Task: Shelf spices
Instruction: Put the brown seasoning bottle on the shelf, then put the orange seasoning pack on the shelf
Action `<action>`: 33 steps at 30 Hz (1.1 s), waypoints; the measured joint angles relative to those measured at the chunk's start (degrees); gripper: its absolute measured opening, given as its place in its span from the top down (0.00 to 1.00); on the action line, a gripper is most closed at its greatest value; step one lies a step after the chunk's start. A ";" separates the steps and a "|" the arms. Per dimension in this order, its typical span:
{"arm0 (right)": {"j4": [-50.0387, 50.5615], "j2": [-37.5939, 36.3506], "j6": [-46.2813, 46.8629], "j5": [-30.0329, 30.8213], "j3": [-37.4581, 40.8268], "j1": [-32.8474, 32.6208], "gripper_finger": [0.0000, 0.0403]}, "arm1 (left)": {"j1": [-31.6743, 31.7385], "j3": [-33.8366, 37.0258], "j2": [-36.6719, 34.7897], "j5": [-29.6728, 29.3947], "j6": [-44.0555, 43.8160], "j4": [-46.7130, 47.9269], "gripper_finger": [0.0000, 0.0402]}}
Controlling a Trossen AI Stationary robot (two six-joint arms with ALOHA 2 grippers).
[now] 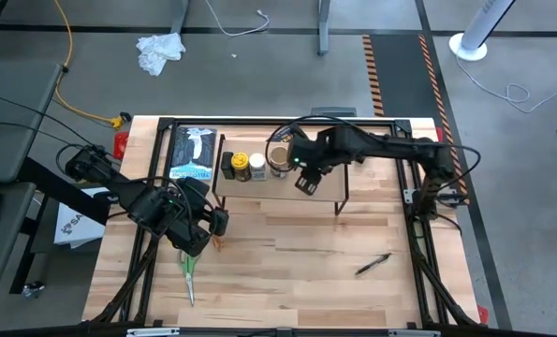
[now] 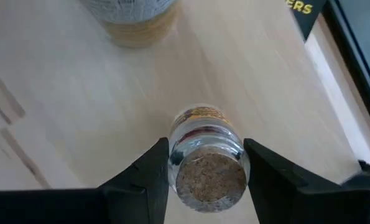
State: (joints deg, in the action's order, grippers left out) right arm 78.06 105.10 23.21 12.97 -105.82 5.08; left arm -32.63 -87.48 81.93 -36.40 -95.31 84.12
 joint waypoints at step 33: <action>-0.63 -5.42 -7.18 -0.76 0.00 1.21 0.43 | -1.73 4.70 0.99 11.04 0.47 -2.01 0.16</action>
State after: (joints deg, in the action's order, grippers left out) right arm 77.43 99.68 16.04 12.21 -105.82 6.29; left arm -34.36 -82.78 82.92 -25.35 -94.84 82.10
